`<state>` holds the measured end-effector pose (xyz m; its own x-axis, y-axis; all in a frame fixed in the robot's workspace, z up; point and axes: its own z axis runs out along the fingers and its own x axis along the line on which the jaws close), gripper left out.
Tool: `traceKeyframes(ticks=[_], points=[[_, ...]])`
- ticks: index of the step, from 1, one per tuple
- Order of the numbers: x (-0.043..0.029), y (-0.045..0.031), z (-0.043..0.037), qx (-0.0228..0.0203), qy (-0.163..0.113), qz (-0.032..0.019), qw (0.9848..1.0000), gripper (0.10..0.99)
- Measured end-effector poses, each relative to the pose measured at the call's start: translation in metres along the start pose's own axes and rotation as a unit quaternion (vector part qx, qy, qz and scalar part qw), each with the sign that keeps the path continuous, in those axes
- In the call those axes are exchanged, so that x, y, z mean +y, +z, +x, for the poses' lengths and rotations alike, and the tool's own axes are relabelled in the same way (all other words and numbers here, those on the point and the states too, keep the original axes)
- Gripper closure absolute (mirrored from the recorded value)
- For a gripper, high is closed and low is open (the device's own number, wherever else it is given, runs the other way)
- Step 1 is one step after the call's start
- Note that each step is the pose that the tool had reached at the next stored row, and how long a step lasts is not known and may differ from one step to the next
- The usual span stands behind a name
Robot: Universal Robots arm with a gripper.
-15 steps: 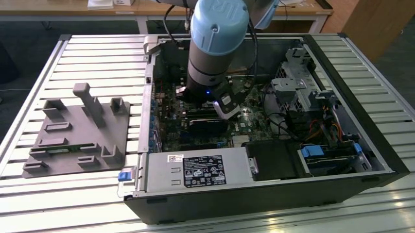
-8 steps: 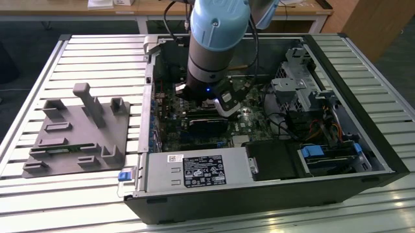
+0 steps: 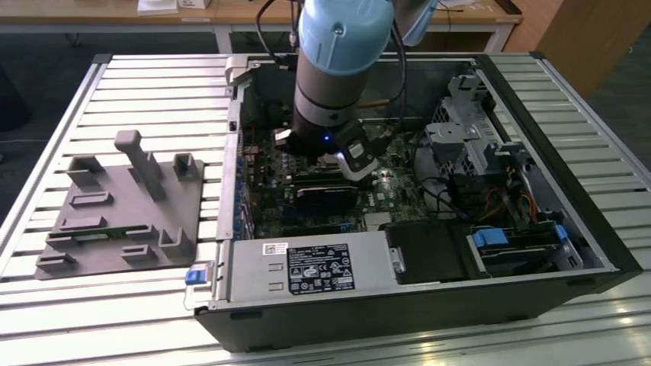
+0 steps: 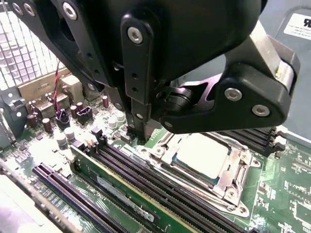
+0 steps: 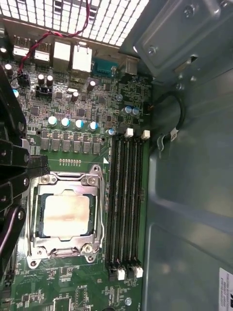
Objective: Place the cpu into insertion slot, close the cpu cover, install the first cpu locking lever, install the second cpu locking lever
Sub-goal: 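Install the second cpu locking lever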
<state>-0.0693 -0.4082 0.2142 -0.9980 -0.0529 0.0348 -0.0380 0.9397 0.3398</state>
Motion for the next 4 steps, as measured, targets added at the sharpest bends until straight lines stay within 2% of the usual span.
traceKeyframes(ticks=[4], points=[[0.0016,-0.0044,0.0002,0.0000,0.000,0.0000,1.0000,0.980]])
